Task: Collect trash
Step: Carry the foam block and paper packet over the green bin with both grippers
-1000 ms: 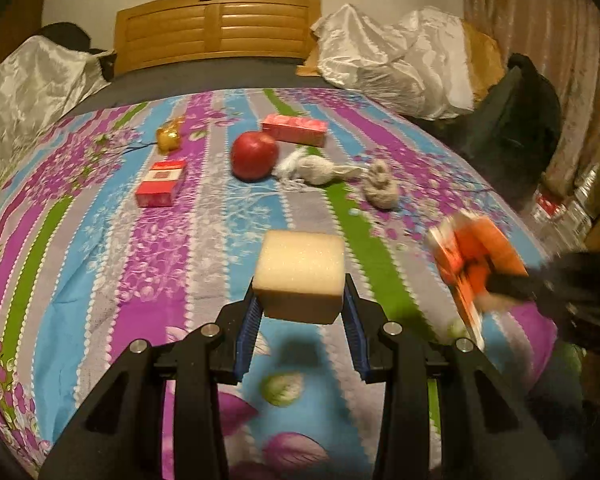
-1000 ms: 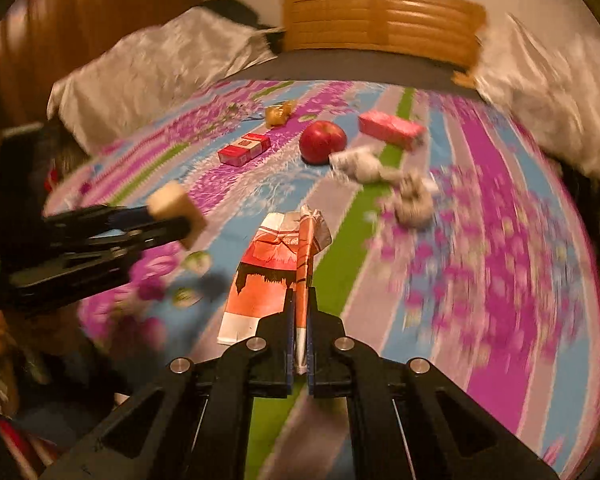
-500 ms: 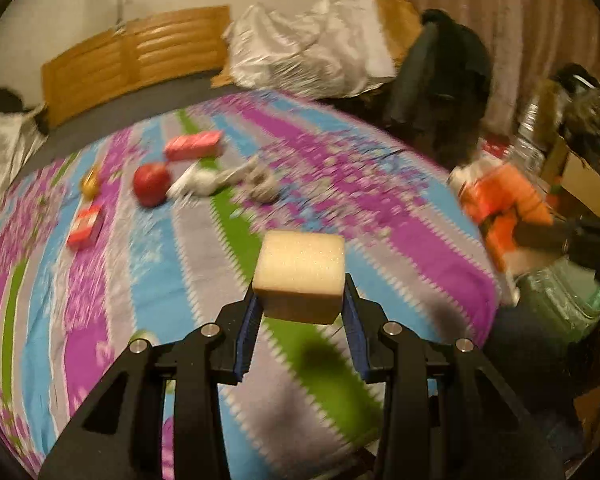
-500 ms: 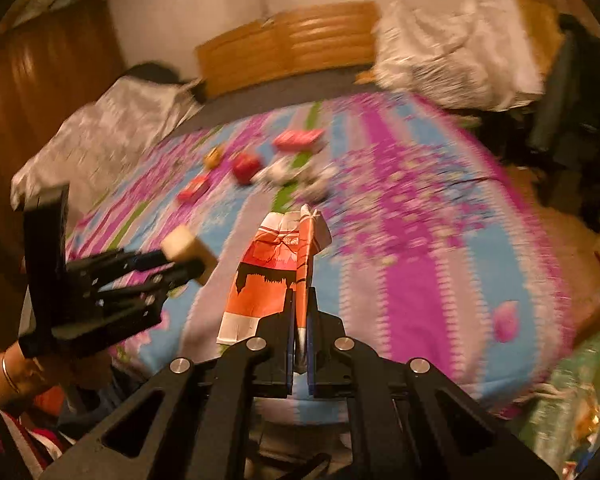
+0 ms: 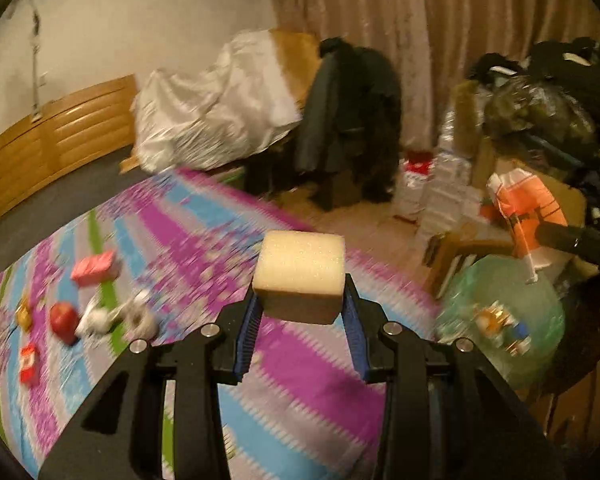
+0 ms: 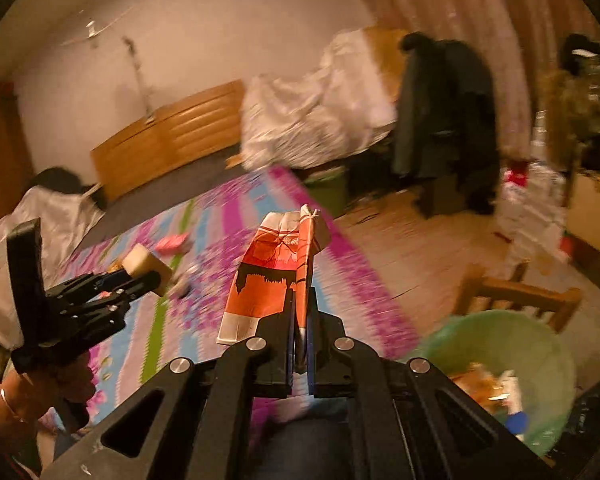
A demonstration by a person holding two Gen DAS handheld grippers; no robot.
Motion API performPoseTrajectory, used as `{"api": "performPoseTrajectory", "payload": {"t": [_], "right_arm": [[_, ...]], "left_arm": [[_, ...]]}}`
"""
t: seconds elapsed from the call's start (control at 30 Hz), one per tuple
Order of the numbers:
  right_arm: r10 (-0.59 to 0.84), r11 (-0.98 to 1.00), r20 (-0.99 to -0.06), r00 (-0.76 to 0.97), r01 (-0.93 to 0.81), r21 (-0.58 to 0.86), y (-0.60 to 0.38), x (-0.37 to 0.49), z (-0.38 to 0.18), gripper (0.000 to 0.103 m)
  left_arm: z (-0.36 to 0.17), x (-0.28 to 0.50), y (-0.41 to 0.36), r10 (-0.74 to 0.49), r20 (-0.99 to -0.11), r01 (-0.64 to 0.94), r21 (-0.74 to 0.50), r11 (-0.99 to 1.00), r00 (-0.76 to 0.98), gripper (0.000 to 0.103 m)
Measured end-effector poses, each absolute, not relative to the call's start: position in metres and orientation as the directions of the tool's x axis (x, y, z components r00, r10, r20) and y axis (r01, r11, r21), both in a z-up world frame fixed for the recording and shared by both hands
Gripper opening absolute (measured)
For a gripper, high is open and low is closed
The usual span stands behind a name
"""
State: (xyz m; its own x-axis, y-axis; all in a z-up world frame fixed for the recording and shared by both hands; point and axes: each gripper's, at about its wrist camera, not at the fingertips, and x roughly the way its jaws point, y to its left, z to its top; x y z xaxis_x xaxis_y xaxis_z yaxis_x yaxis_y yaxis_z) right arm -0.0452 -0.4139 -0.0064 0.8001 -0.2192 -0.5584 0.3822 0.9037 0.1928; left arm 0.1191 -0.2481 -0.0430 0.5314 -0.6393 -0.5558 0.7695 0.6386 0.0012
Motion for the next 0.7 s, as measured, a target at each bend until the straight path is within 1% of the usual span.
{"api": "performPoseTrajectory", "payload": {"t": [0.2, 0.4, 0.6, 0.7], "right_arm": [[-0.349, 0.843, -0.53, 0.773, 0.506, 0.183, -0.463, -0.086, 0.013, 0.005], [-0.447, 0.776, -0.519, 0.728, 0.604, 0.179, -0.499, -0.131, 0.02, 0.005], [-0.535, 0.702, -0.512, 0.672, 0.691, 0.172, -0.528, -0.166, 0.023, 0.005], [-0.574, 0.669, -0.52, 0.633, 0.728, 0.147, -0.539, -0.175, 0.021, 0.005]], "left_arm": [[-0.026, 0.099, -0.309, -0.7, -0.54, 0.838, 0.021, 0.545, 0.468, 0.037], [-0.019, 0.072, -0.366, -0.744, -0.529, 0.896, 0.079, 0.436, 0.408, 0.037], [-0.018, 0.046, -0.417, -0.775, -0.54, 0.937, 0.082, 0.339, 0.328, 0.038], [-0.02, 0.033, -0.44, -0.783, -0.553, 0.954, 0.083, 0.29, 0.286, 0.038]]}}
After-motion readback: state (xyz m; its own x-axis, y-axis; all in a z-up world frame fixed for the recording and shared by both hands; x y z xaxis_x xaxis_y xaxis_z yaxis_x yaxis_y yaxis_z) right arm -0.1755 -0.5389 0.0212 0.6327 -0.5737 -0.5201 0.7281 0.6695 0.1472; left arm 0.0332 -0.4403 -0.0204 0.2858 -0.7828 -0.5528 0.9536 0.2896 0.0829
